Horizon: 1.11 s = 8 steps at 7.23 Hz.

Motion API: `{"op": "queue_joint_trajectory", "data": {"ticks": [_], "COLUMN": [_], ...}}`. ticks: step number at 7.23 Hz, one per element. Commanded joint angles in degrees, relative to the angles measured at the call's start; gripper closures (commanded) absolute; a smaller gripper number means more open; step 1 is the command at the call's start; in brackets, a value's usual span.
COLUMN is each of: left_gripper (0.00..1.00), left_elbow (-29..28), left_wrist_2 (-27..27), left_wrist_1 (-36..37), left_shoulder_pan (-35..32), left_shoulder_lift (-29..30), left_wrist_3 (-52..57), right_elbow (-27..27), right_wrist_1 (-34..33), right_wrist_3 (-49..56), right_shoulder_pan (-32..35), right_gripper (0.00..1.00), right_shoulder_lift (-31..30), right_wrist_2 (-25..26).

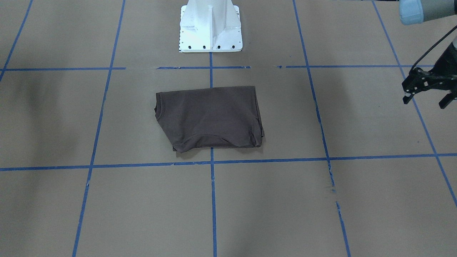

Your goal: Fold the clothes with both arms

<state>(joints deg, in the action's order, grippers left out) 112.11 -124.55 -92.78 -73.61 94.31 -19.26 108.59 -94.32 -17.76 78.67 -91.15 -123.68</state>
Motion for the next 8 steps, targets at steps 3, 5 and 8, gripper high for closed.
{"op": "queue_joint_trajectory", "data": {"ticks": [3, 5, 8], "left_gripper": [0.00, 0.00, 0.00], "left_elbow": [-5.31, -4.71, -5.58], "left_wrist_2": [-7.70, -10.79, -10.80], "left_wrist_1": [0.23, -0.56, 0.32], "left_shoulder_pan": [-10.14, -11.02, -12.16], "left_shoulder_lift": [-9.03, -14.13, -16.16], "left_wrist_3": [15.74, 15.84, 23.29], "right_elbow": [-2.67, -1.54, -1.62], "right_wrist_1": [-0.07, 0.63, 0.54], "right_wrist_3": [8.62, 10.19, 16.27], "right_shoulder_pan": [8.61, 8.78, 8.78], "right_gripper": [0.00, 0.00, 0.00], "right_shoulder_lift": [-7.54, -11.23, -13.08], "right_wrist_2": [-5.78, -6.04, -6.22]}}
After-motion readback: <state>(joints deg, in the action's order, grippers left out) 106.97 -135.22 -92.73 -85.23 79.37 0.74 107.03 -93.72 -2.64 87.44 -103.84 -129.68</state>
